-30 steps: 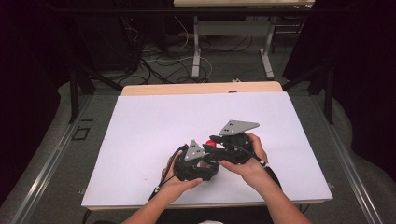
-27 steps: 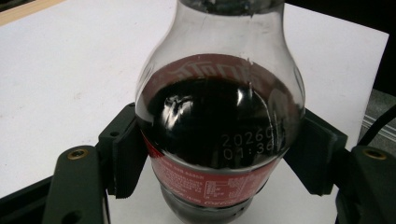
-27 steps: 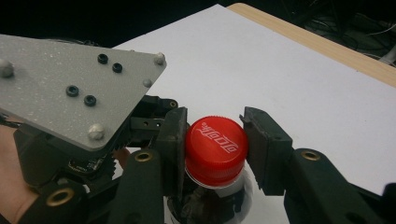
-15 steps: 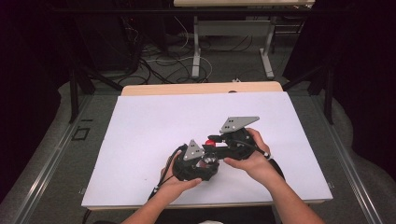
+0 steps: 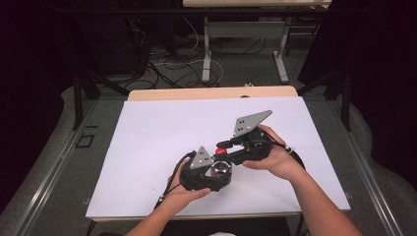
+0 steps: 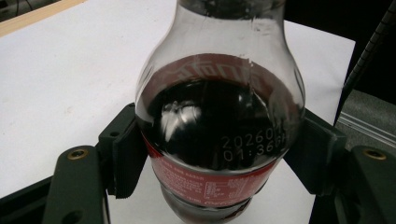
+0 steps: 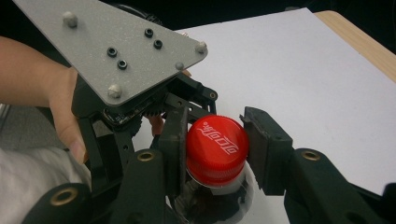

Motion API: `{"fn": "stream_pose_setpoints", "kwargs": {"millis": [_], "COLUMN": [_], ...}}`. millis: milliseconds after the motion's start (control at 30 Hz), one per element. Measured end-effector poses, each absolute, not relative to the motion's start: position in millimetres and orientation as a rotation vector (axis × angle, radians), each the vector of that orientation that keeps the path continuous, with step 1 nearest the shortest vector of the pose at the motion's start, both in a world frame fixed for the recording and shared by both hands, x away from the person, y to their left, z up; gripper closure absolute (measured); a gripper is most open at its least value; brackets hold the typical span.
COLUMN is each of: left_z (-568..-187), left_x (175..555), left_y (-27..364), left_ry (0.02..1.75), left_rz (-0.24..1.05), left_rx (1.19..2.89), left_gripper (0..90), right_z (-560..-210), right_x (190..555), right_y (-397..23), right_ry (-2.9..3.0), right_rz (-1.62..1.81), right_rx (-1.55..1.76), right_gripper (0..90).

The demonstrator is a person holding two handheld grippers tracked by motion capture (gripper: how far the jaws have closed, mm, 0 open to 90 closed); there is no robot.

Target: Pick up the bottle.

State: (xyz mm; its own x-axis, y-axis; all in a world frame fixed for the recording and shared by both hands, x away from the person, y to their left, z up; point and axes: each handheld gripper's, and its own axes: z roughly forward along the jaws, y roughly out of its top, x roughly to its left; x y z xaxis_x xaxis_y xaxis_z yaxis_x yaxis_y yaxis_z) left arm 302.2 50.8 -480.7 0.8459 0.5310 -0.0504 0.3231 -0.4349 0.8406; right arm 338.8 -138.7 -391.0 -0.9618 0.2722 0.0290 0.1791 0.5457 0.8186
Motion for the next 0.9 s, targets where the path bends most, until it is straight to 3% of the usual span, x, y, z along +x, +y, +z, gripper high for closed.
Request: {"fn": "stream_pose_setpoints", "kwargs": {"millis": [100,200,300,533,633,667,900], "left_z": [-481.1,-480.9,-480.4,-479.8,-479.5,-479.1,-480.0], "left_x": [302.6,303.7,305.1,305.3,305.1,305.2,305.6], "left_y": [50.4,51.3,53.3,54.1,54.4,54.8,55.4], "left_ry": [0.631,0.647,0.667,0.681,0.683,0.68,0.678], "left_rz": [0.275,0.279,0.284,0.292,0.286,0.279,0.291], "left_rx": [2.06,2.063,2.051,2.043,2.053,2.06,2.053], "left_gripper": [30.2,30.2,30.2,30.1,30.1,30.1,30.2], "right_z": [-391.7,-393.0,-392.2,-395.2,-398.4,-400.1,-401.5], "right_x": [336.2,331.1,323.7,309.6,308.4,308.6,315.4], "right_y": [-137.7,-134.8,-131.1,-122.6,-118.5,-117.1,-121.4], "right_ry": [2.639,2.597,2.522,2.37,2.342,2.342,2.399], "right_rz": [1.382,1.372,1.343,1.339,1.325,1.34,1.377], "right_rx": [0.437,0.536,0.663,0.861,0.866,0.885,0.772], "right_gripper": [60.6,50.4,46.1,50.2,54.2,60.2,61.0]}}
